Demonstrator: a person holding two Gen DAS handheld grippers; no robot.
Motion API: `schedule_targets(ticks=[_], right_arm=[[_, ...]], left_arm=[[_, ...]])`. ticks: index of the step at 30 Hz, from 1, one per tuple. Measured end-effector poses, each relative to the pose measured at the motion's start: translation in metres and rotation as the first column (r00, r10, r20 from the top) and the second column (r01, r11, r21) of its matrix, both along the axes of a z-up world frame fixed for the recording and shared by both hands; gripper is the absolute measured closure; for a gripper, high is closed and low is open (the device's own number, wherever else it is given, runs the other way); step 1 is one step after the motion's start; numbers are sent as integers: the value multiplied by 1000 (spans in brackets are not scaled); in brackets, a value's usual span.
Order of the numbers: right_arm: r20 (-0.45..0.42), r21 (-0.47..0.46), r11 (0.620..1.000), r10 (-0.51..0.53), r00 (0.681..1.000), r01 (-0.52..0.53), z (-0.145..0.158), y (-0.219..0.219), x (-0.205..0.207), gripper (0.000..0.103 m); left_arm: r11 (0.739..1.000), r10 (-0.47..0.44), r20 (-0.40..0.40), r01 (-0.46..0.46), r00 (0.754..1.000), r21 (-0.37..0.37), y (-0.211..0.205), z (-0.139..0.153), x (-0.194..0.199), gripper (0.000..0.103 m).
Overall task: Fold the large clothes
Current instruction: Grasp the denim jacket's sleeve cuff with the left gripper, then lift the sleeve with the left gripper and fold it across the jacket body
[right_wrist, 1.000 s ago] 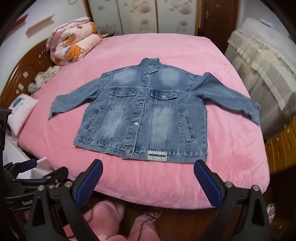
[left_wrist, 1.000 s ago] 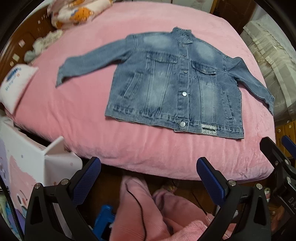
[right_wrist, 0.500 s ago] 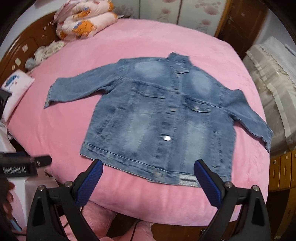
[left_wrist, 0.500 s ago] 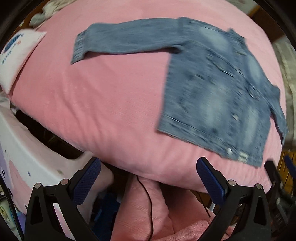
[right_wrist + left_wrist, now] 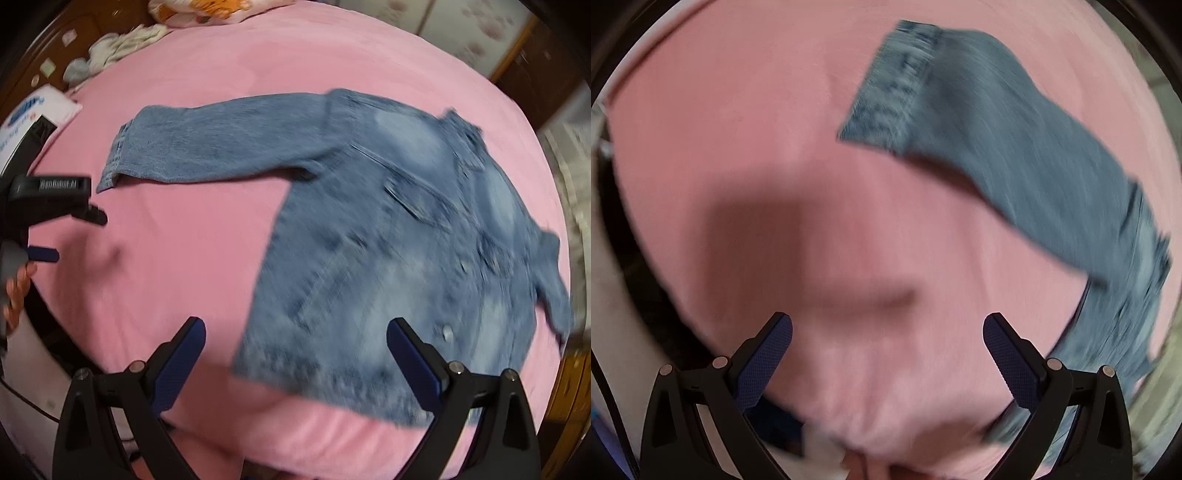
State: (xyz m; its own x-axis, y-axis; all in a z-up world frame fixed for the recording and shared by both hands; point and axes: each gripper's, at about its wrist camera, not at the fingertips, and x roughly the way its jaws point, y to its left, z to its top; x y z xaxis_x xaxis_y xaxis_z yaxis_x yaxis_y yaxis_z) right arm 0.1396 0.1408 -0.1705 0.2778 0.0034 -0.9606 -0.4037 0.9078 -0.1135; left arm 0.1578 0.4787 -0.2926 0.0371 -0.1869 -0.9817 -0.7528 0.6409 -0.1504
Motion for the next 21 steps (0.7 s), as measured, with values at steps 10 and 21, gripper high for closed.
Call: schedule_targets(ticks=[10,21], right_arm=[[5,-1,1000,19,1000,-19,-45,63,54,7],[-21,39,999,18,1000,-17,-59,74,60,8]], left_arm=[[914,371,222,-313,902,-257,83,-82,15,2],[858,512,383,-443,769,-260,110,-94,8,78]])
